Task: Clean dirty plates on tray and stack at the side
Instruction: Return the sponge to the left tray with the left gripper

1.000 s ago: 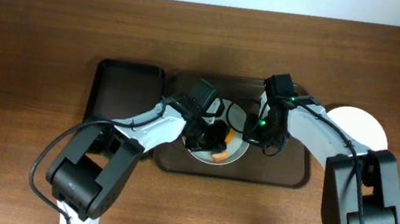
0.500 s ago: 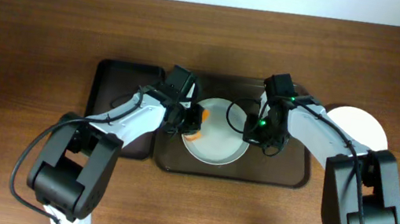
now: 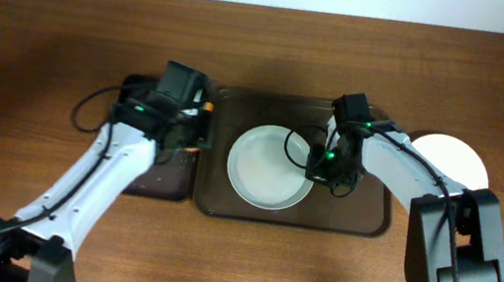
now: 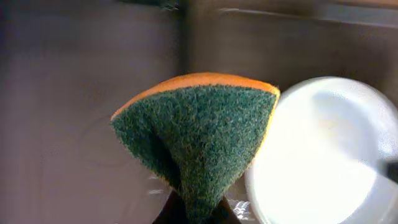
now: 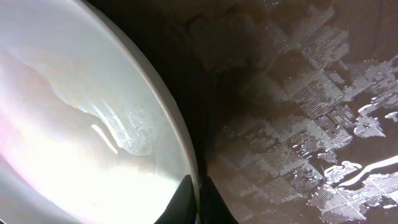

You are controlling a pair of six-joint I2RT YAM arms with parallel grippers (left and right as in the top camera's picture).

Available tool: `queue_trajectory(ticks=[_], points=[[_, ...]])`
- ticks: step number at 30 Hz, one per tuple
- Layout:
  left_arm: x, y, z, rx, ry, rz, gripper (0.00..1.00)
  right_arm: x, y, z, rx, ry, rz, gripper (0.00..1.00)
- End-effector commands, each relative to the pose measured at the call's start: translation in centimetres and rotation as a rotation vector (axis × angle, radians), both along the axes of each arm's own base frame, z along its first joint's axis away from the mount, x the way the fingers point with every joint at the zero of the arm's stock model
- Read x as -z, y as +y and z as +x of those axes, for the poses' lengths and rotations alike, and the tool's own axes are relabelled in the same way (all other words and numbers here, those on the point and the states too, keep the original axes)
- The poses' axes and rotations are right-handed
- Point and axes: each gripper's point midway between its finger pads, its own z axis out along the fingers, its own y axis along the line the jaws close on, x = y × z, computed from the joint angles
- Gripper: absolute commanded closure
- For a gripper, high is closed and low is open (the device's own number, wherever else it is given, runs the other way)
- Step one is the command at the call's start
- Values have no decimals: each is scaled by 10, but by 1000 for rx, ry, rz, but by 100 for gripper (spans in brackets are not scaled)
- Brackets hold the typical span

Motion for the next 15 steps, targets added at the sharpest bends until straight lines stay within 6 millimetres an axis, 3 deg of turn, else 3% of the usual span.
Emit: queue_trajectory(ticks=[1, 5, 15], points=[[13, 49, 1, -84, 41, 118, 100, 4, 0, -2, -15, 4, -13, 96], [37, 65, -2, -62, 112, 158, 100, 4, 0, -2, -15, 4, -13, 96], [115, 63, -18, 22, 327, 195, 100, 4, 0, -2, -15, 4, -13, 95]])
